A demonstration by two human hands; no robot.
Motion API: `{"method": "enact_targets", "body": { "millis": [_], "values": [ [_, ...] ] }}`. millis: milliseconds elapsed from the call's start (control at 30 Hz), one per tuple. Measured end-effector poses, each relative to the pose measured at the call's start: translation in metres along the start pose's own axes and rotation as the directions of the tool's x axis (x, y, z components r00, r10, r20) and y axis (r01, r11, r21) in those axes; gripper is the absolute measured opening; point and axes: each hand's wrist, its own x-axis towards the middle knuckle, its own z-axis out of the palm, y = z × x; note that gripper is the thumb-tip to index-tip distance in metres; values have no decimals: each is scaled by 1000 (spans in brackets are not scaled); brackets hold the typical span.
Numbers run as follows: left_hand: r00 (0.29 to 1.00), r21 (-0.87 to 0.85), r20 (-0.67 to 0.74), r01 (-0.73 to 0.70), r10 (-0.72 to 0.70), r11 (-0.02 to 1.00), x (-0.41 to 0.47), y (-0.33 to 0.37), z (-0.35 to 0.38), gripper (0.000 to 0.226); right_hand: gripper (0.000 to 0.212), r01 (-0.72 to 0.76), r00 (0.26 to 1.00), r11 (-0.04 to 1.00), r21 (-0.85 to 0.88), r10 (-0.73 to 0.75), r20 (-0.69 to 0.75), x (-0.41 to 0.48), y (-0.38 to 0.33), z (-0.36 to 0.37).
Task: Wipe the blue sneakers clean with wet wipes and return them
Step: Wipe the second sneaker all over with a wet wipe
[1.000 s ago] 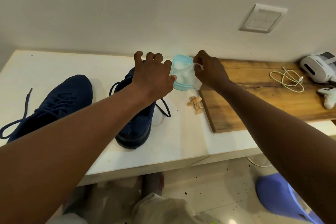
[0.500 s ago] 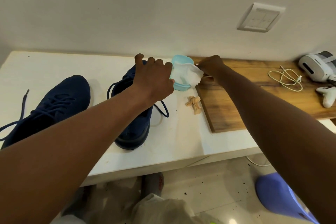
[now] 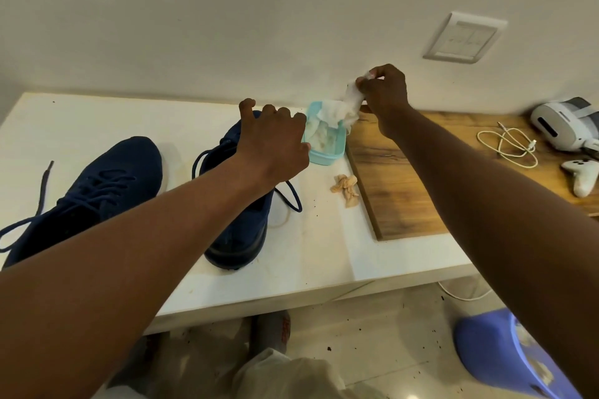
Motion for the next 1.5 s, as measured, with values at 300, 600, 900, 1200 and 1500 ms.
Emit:
{"method": "enact_targets", "body": {
  "millis": [300, 600, 900, 1200, 1500],
  "values": [
    [1000, -49, -21, 3, -5, 999, 2, 0, 0, 36, 21, 62, 996, 995, 79, -67, 66, -5, -9, -2],
    [998, -101, -57, 25, -31, 995, 2, -2, -7, 33, 36, 209, 977, 978, 0, -209, 47, -23, -23, -1],
    [997, -755, -52, 2, -63, 656, 2, -11, -34, 60, 45, -1, 993, 995, 96, -10, 115, -63, -41, 10],
    [995, -886, 66, 24, 73, 462, -44, -25, -68, 52, 44, -318, 921, 886, 336, 205, 331, -137, -66, 19],
    [968, -930, 74, 154, -240, 334, -112, -47, -97, 14, 43, -459, 862, 676, 576, 183, 472, -212, -87, 26]
  ]
}}
